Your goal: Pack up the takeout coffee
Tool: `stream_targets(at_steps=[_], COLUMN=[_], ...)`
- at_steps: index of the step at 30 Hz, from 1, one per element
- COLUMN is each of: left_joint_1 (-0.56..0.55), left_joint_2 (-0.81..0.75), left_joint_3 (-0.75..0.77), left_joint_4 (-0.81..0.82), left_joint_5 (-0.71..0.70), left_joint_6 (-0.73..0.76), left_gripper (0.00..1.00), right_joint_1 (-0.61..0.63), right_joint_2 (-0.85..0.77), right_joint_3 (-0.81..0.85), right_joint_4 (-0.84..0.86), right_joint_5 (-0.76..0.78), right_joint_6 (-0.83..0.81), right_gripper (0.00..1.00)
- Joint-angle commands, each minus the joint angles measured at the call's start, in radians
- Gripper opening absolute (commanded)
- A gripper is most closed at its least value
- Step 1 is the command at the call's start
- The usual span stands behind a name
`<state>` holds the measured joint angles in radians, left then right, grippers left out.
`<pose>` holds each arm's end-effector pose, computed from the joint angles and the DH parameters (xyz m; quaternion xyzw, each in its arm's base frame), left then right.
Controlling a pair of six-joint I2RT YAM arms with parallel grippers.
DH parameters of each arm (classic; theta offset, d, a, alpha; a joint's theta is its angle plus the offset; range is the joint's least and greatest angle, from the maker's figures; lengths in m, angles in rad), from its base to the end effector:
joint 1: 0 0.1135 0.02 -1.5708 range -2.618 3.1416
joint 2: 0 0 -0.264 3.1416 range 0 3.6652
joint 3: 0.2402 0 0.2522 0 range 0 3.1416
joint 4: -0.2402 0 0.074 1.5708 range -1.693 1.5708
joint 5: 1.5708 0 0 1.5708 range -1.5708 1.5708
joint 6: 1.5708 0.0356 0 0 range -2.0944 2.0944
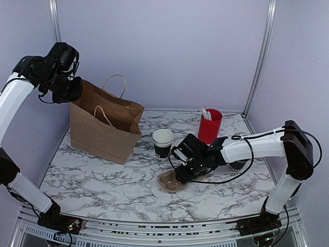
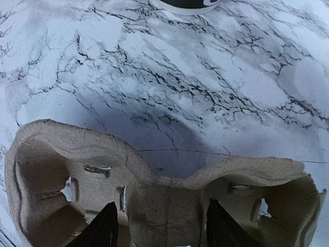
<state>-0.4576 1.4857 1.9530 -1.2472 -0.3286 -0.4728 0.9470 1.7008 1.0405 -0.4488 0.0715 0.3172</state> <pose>0.2435 -0.1071 0.4647 -0.0699 0.9099 -0.0356 0.4074 0.1967 0.2690 0.1744 -0.2935 0.9275 0.1070 0.2050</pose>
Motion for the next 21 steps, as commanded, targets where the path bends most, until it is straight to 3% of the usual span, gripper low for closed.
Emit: stream_targets(at_steps=[1, 12, 21], left_joint_1=[-0.014, -0.043, -0.077], left_joint_2=[0.027, 0.065, 0.101], left_joint_3=[0.049, 0.135, 0.213], left_joint_4=[-0.043, -0.061, -0.066], left_joint_5=[-0.048, -0.11, -0.149], left_joint_6=[0.02, -0.01, -0.049], left_gripper=[0.0, 0.0, 0.0], right_joint_1=[0.012, 0.022, 0.021], right_joint_2=[0.035, 0.027, -0.086], right_joint_3=[0.027, 0.025, 0.037], right_joint_4=[0.0, 0.035, 0.051], right_joint_5=[-0.002, -0.019, -0.025], right_joint_6=[0.019, 0.083, 0.144], right_gripper=[0.57, 0.5, 0.46])
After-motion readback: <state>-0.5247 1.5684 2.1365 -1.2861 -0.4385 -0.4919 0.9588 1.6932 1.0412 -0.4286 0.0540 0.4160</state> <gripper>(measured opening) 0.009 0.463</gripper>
